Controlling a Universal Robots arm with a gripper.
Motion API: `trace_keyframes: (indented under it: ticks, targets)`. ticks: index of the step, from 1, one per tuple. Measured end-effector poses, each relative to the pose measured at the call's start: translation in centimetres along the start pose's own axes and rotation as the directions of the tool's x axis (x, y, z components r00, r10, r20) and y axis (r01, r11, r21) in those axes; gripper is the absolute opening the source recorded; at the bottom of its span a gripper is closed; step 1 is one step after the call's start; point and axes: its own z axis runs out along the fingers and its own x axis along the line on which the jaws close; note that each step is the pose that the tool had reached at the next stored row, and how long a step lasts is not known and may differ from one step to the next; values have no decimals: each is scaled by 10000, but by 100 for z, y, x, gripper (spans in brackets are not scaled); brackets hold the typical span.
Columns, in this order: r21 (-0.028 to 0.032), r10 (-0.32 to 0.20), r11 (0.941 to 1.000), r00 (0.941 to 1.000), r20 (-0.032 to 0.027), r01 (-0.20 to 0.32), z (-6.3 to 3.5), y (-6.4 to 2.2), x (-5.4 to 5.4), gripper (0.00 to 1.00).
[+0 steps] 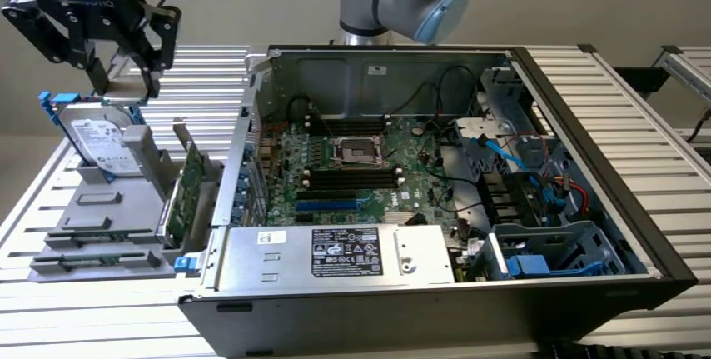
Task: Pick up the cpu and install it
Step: 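Pick up the cpu and move it towards the insertion slot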
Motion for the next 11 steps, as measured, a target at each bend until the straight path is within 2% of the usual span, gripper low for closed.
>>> trace_keyframes:
  ticks: [11]
  targets:
    - [19, -169, 9999, 9999, -21, 169, -46, -17, -343, 55]
